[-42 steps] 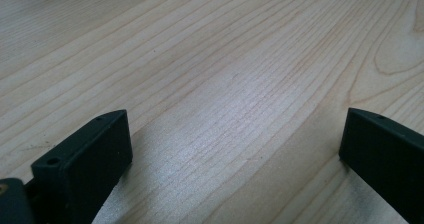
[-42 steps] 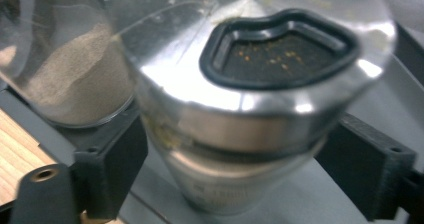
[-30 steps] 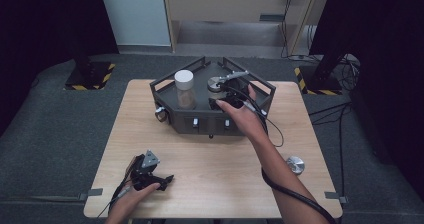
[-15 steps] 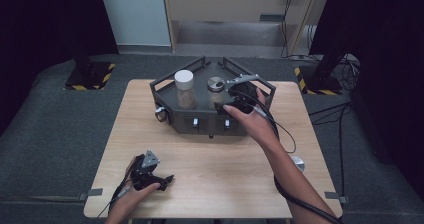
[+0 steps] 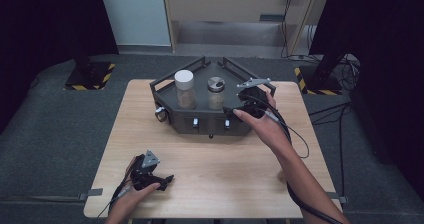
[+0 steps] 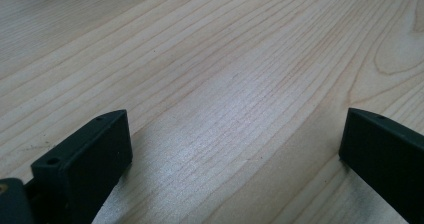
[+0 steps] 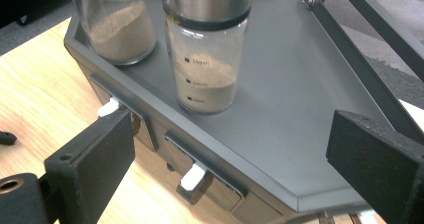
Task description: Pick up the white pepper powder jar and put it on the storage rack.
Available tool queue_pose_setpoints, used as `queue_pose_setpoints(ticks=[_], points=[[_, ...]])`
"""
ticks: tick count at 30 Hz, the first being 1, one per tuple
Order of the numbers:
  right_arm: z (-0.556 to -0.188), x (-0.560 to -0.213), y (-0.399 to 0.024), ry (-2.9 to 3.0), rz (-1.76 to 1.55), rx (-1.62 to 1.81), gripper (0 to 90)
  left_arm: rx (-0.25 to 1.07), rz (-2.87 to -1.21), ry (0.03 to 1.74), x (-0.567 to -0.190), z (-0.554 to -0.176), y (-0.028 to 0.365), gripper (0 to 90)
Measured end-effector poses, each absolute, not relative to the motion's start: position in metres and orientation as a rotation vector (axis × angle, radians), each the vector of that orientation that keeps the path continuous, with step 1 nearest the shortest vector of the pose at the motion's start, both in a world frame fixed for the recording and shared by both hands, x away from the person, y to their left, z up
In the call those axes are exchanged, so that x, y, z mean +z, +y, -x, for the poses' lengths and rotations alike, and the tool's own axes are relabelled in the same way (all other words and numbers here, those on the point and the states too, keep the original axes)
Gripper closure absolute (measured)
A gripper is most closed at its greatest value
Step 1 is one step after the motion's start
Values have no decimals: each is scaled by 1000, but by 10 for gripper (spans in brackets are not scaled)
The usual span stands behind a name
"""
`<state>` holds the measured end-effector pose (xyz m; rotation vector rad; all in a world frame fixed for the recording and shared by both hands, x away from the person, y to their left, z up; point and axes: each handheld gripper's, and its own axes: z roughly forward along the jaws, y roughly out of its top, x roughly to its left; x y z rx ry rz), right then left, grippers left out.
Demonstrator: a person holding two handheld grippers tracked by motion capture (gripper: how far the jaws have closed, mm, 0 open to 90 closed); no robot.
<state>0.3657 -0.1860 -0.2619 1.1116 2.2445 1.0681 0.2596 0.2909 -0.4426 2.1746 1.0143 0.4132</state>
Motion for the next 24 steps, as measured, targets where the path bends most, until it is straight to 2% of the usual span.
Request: queue_pose_setpoints(ticks=[24], points=[[-345,-263,-218,2247,-1118,1073,61,413,-2176,1013,-442,-260,291,0]])
